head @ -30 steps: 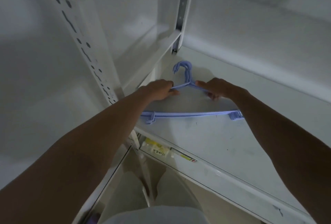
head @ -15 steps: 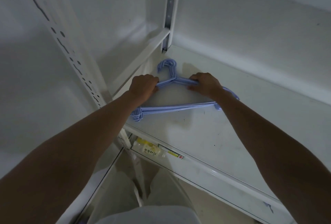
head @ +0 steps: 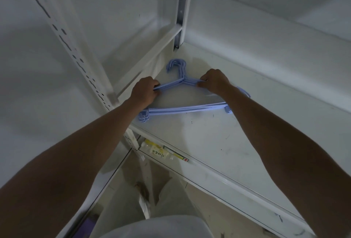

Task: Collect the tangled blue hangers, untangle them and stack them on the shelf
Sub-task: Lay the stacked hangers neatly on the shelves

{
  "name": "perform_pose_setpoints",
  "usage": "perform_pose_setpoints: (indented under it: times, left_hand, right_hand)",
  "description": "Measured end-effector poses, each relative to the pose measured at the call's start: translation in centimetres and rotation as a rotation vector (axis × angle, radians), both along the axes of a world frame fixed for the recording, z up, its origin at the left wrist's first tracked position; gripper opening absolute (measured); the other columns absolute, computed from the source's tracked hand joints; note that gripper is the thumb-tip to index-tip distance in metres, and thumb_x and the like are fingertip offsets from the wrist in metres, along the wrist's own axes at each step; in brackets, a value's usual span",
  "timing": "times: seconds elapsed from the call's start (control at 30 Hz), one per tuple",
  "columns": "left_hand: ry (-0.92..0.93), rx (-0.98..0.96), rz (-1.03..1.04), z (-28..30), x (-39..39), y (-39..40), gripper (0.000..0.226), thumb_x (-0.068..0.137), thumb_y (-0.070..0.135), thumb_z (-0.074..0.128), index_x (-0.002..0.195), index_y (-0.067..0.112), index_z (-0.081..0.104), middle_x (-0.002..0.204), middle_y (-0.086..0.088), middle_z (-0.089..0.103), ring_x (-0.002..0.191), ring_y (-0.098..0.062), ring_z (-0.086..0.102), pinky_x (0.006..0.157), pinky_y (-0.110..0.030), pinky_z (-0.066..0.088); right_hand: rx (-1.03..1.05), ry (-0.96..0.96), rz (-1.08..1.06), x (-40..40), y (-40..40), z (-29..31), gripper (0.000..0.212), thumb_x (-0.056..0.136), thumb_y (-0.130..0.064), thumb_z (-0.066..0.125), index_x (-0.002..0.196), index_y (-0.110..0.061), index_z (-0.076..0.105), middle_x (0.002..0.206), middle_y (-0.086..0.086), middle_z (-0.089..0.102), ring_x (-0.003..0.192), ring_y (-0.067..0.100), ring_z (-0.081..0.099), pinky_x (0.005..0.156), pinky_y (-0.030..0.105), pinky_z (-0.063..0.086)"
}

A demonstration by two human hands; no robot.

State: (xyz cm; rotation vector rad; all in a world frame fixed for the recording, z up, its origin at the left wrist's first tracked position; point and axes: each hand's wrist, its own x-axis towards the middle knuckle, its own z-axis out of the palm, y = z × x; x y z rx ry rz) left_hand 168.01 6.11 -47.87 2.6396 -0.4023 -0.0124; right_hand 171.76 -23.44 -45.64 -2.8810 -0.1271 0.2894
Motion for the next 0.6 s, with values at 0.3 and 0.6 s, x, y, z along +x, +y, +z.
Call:
perform_pose_setpoints:
  times: [0.3,0.6]
  left_hand:
    - [-0.025,0.45,-0.044,1.5,0.3,-1.5,0.009,0.094,0.005,0.06,0.096,0.002,0.068,0.103,-0.018,0.067,0.094,-0.038,0.068,0.065,-0.034,0.039]
    - [0.017,0.515,0.032,1.8,-0.4,-1.8,0.018,0.092,-0.004,0.06,0.106,0.003,0.069,0.109,-0.018,0.067,0.101,-0.038,0.067,0.076,-0.04,0.051]
  right_hand:
    - [-0.063,-0.079,0.054,-0.6,0.3,-0.2,0.035,0.097,-0.042,0.068,0.096,-0.009,0.079,0.081,0.009,0.063,0.093,0.032,0.066,0.07,0.031,0.037]
    - [-0.204,-0.13,0.11,-1.7,1.7,0.6,0.025,0.095,-0.031,0.068,0.101,-0.007,0.074,0.104,0.017,0.071,0.1,0.038,0.068,0.077,0.035,0.048]
